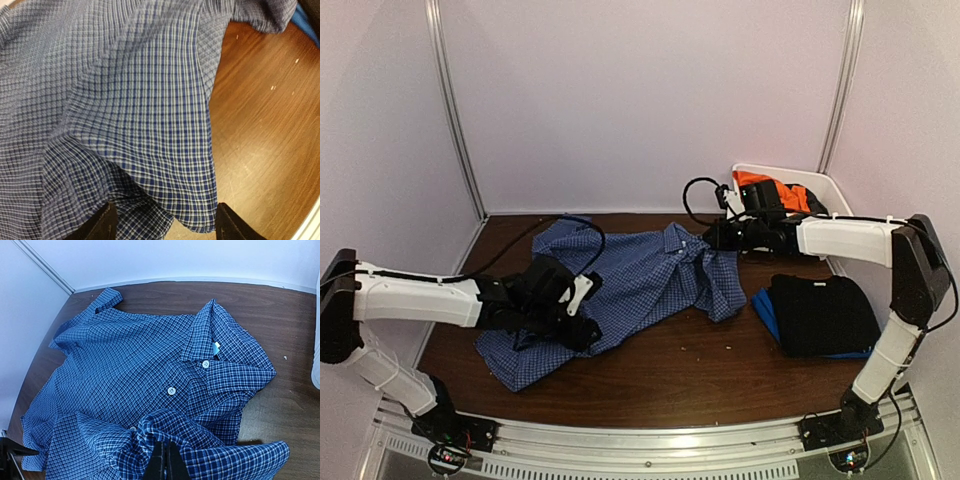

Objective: Fold and stack the mixed laundry pile
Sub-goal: Pick up the crumpled shirt from the center of the board.

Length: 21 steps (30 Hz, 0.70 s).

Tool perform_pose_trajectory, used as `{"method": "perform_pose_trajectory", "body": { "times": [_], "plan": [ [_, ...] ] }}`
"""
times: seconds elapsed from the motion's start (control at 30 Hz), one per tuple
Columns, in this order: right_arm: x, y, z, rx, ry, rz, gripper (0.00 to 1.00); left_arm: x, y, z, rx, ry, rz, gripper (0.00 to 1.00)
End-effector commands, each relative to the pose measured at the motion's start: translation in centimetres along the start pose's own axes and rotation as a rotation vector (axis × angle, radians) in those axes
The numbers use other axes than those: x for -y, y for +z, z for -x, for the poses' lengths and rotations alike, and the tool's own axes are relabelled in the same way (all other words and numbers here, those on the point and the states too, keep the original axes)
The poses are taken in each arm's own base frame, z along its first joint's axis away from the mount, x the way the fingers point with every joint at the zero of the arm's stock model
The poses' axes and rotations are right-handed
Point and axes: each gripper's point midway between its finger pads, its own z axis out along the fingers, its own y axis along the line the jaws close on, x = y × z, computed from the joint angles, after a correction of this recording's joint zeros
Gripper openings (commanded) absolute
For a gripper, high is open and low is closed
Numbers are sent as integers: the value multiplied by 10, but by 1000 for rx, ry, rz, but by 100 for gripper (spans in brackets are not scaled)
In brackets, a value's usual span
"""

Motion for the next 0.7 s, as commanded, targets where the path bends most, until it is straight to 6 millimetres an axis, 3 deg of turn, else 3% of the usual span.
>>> {"method": "perform_pose_trajectory", "body": {
  "times": [0.0,0.13,0.2,0.3,0.4,0.5,0.67],
  "plan": [
    [-2,-10,8,18,-18,25,3,1,21,-10,-48,-7,57,69],
    [0,-15,8,21,-14,28,7,5,32,-12,-39,-89,39,68],
    [-1,-15,6,11,-16,37,16,8,36,-7,-29,-117,25,61],
    [-4,-20,3,1,-22,54,32,16,36,9,24,-142,-19,24],
    [-3,-30,1,5,-25,58,48,16,30,21,62,-179,-69,0],
    [-3,-42,-3,-2,-34,57,65,-10,16,24,83,-241,-26,0],
    [11,-59,-30,-44,-30,8,71,-79,-27,30,178,-418,84,0]
  ]
}}
